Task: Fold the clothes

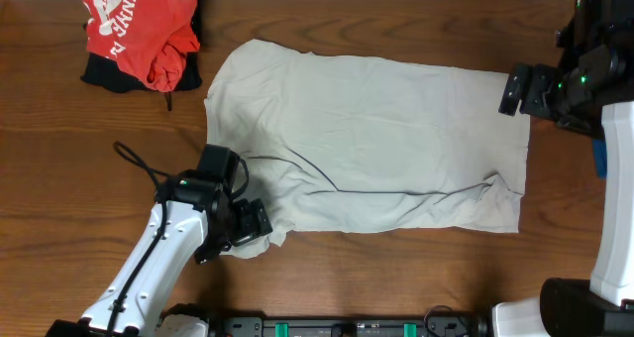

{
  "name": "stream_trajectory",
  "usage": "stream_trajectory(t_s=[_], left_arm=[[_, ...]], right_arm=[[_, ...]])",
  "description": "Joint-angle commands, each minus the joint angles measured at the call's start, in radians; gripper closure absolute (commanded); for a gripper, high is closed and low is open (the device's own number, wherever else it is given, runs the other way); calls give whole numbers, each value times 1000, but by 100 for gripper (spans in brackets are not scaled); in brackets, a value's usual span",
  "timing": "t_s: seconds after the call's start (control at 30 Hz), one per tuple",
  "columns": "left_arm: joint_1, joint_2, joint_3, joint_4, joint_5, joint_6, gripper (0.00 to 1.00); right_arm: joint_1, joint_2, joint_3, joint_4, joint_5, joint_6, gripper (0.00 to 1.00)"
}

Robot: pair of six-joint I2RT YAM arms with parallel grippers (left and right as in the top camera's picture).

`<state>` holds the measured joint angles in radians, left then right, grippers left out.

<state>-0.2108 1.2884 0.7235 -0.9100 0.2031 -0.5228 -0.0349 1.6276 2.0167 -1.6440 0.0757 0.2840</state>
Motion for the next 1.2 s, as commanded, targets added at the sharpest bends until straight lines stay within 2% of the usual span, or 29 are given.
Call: stream_trajectory(t_s=[0.0, 0.33, 0.6, 0.8, 0.9, 1.03, 1.17], left_arm=[[5, -3, -31, 23, -32, -19, 2], [70, -3, -113, 106, -31, -33, 2], [71, -2, -148, 196, -31, -21, 2], [71, -2, -148, 203, -30, -9, 1], [71, -2, -149, 213, -31, 3, 11], [71, -2, -150, 212, -30, 2, 40], [71, -2, -150, 209, -27, 2, 58]], right_arm=[[3, -18, -2, 1, -5, -9, 1], [3, -18, -3, 2, -5, -12, 1], [15, -18, -3, 1, -6, -12, 1], [28, -18, -3, 0, -6, -12, 1], [33, -18, -3, 2, -6, -12, 1], [36, -18, -3, 1, -6, -12, 1], [36, -18, -3, 1, -6, -12, 1]])
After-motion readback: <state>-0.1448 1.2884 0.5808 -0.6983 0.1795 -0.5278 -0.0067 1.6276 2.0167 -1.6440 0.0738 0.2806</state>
